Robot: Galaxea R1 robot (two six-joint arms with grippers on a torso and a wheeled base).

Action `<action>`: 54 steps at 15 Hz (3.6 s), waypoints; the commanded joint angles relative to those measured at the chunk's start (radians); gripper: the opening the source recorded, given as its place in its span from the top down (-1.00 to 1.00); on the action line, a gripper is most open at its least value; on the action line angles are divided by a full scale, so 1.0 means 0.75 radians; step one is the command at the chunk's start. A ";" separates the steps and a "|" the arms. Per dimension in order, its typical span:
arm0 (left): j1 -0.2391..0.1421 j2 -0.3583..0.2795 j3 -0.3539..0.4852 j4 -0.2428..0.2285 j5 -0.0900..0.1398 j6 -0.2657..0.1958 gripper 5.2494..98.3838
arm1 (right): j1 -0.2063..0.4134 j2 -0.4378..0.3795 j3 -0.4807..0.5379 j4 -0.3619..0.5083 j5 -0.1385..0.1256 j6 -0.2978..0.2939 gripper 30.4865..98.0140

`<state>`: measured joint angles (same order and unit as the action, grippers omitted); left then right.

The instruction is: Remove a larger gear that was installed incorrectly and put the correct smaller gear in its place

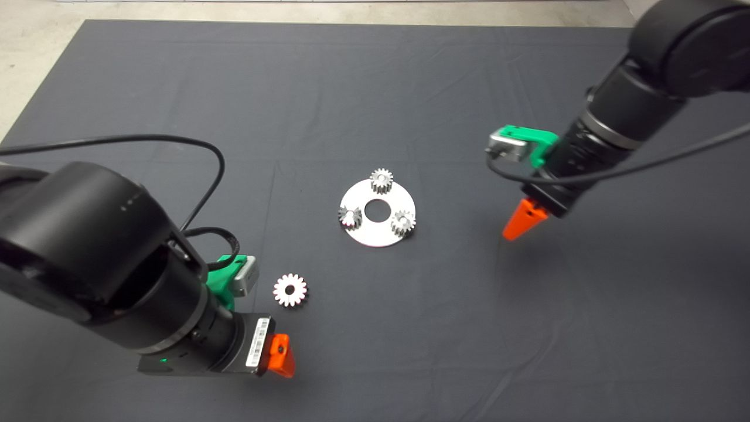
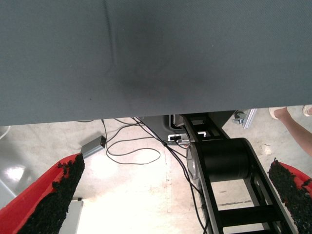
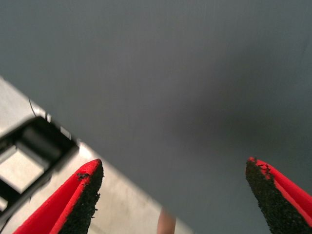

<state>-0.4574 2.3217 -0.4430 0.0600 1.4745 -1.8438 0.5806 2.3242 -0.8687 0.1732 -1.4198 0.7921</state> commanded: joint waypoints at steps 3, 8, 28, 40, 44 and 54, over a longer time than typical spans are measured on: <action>-0.012 -0.039 0.096 -0.004 -0.004 0.009 -0.98 | 0.069 -0.399 0.577 0.070 -0.244 0.449 -0.50; -0.012 -0.049 0.098 -0.006 -0.023 0.008 -0.98 | 0.067 -0.426 0.643 0.066 -0.238 0.593 -0.68; -0.020 -0.014 0.100 -0.006 -0.050 0.029 -0.98 | 0.081 -0.429 0.660 0.064 -0.226 0.613 -0.97; -0.020 -0.024 0.098 -0.008 -0.050 0.078 -0.98 | 0.081 -0.433 0.662 0.066 -0.228 0.615 -0.97; -0.020 -0.033 0.098 -0.010 -0.050 0.092 -0.98 | 0.081 -0.470 0.662 0.064 -0.230 0.611 -0.97; -0.020 -0.045 0.100 -0.019 -0.090 0.086 -0.98 | 0.092 -0.463 0.669 0.065 -0.207 0.607 -0.97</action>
<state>-0.4579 2.3000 -0.3857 0.0564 1.4111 -1.7751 0.6215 1.9804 -0.3757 0.1947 -1.5306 1.2494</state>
